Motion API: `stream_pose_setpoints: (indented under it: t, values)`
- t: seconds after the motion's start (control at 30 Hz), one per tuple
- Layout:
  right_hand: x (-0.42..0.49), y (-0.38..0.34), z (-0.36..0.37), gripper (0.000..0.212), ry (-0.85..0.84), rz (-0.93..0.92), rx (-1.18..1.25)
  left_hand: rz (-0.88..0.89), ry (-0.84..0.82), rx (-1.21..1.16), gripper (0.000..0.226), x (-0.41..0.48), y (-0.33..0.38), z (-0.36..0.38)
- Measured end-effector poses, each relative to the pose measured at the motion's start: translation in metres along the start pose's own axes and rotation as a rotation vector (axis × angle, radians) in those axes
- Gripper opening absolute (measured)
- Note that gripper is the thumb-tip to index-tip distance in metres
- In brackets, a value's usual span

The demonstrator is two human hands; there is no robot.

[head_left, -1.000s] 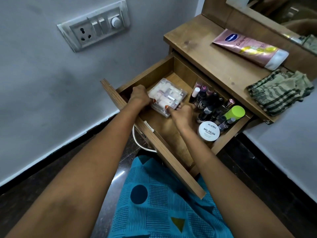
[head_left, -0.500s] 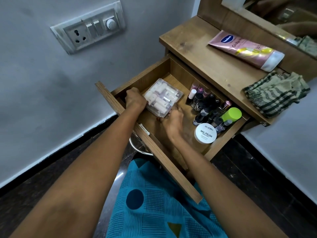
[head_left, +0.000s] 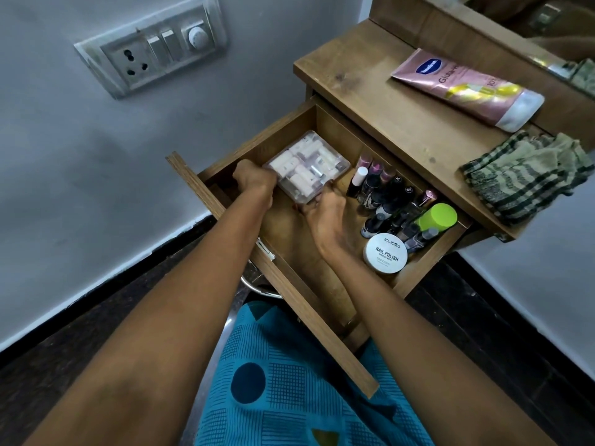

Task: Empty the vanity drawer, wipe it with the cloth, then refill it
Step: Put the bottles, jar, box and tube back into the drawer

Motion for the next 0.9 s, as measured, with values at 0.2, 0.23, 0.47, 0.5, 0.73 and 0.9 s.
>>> stream_pose_setpoints:
  t: [0.2,0.23,0.47,0.5,0.73,0.9]
  values:
    - [0.0,0.004,-0.003,0.036,0.035,0.024,0.0,-0.045,-0.062,-0.101,0.022,-0.004,0.0,0.007]
    - [0.001,0.005,-0.002,0.035,0.034,0.031,0.012,-0.045,-0.07,-0.11,0.022,-0.005,0.0,0.008]
    - [0.0,0.005,0.002,0.037,0.012,0.071,0.04,0.004,-0.091,-0.051,0.027,-0.008,0.003,0.007]
    - [0.0,0.005,0.001,0.037,0.012,0.069,0.036,0.023,-0.083,-0.022,0.026,-0.009,0.003,0.006]
    - [-0.005,-0.005,-0.012,0.033,-0.033,0.022,-0.093,0.126,-0.104,0.044,0.029,-0.031,0.007,0.003]
    - [-0.013,-0.017,-0.033,0.028,-0.032,-0.021,-0.075,0.272,-0.119,0.1,0.029,-0.056,0.019,-0.005]
Point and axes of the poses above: each hand's wrist, its own x-axis towards the middle knuckle, its own z-axis out of the palm, y = z × x, the point moved 8 cm from there along x, towards the middle knuckle, and after that the axes turned 9 degrees about y, right-handed, at the moved point
